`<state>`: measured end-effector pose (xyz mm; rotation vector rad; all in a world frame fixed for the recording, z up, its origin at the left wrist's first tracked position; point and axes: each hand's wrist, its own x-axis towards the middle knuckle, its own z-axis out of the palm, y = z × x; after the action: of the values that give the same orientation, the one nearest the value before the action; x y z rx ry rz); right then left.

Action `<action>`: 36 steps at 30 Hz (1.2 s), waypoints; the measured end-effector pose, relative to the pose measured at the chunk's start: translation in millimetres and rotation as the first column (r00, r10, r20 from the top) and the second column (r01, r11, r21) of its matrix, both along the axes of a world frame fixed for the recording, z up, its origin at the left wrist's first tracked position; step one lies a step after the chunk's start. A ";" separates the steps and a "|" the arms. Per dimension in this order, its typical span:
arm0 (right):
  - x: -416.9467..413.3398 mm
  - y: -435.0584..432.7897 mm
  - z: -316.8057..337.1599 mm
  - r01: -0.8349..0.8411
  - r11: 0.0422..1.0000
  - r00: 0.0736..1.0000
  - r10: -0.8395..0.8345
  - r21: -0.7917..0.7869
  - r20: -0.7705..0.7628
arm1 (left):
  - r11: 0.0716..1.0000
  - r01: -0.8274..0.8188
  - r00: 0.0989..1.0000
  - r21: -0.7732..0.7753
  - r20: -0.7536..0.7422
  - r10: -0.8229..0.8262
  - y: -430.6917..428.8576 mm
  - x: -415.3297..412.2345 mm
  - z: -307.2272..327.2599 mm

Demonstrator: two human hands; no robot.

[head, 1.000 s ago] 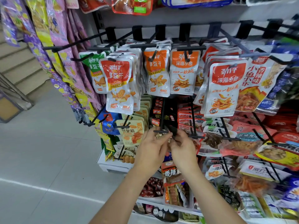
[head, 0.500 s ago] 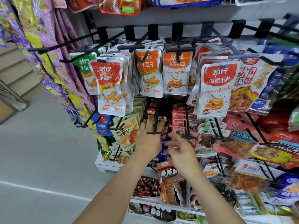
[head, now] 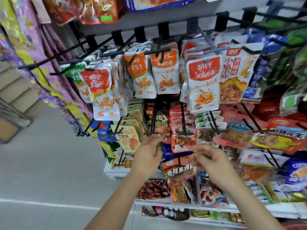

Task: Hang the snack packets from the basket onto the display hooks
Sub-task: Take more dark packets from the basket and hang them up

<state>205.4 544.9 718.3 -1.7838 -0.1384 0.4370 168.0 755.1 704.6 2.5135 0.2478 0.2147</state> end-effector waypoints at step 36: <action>-387.5 -457.3 -135.2 0.839 0.373 0.351 -0.927 -0.396 -0.130 | 0.411 0.855 0.342 -0.318 -0.250 -0.906 -512.9 -153.4 -121.0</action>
<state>-182.1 87.6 583.1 -1.7056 1.2021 -0.0932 14.6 242.2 583.6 2.1425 -0.9670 -0.7491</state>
